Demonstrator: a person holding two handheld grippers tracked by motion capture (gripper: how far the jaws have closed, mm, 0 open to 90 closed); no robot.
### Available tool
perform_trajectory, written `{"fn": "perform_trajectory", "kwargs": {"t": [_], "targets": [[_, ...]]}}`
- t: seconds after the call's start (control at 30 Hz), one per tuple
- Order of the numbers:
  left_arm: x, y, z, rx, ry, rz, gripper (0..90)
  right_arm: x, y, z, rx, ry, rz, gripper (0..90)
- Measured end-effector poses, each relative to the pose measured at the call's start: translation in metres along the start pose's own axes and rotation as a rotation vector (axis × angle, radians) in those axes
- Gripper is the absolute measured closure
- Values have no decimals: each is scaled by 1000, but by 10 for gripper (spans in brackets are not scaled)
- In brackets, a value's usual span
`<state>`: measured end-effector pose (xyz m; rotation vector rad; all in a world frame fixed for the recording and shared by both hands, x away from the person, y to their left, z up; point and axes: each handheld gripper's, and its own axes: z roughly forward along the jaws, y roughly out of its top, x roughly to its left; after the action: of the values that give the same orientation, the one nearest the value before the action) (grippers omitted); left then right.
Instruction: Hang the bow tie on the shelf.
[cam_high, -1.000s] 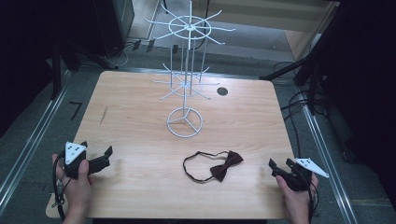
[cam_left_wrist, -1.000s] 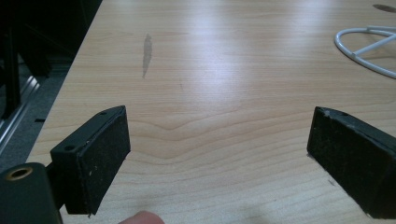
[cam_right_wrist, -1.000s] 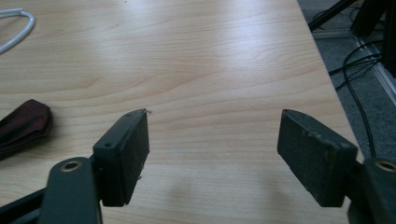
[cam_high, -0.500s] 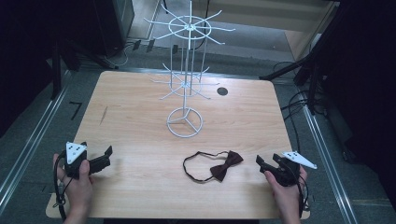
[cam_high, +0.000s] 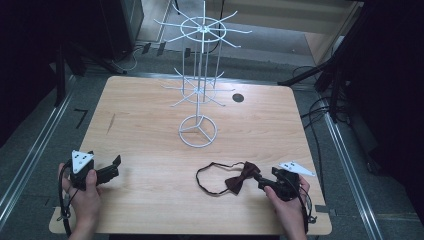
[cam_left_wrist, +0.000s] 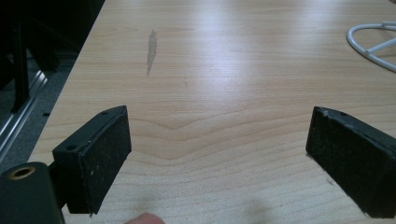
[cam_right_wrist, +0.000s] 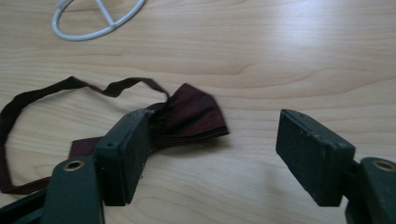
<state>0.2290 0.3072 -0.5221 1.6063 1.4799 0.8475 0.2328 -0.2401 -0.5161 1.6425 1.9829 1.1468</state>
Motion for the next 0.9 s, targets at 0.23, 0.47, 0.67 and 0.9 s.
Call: {"fn": "perform_trajectory", "kwargs": {"t": [0.23, 0.47, 0.67, 0.9], "targets": [[0, 0, 0, 3, 0, 1, 73, 19, -2, 10, 42, 34, 10, 181], [0, 0, 0, 1, -1, 2, 73, 34, -3, 21, 70, 12, 16, 134], [0, 0, 0, 2, 0, 1, 73, 46, -6, 31, 94, -9, -11, 104], [0, 0, 0, 3, -2, 0, 73, 52, -10, 37, 114, -46, -68, 159]]}}
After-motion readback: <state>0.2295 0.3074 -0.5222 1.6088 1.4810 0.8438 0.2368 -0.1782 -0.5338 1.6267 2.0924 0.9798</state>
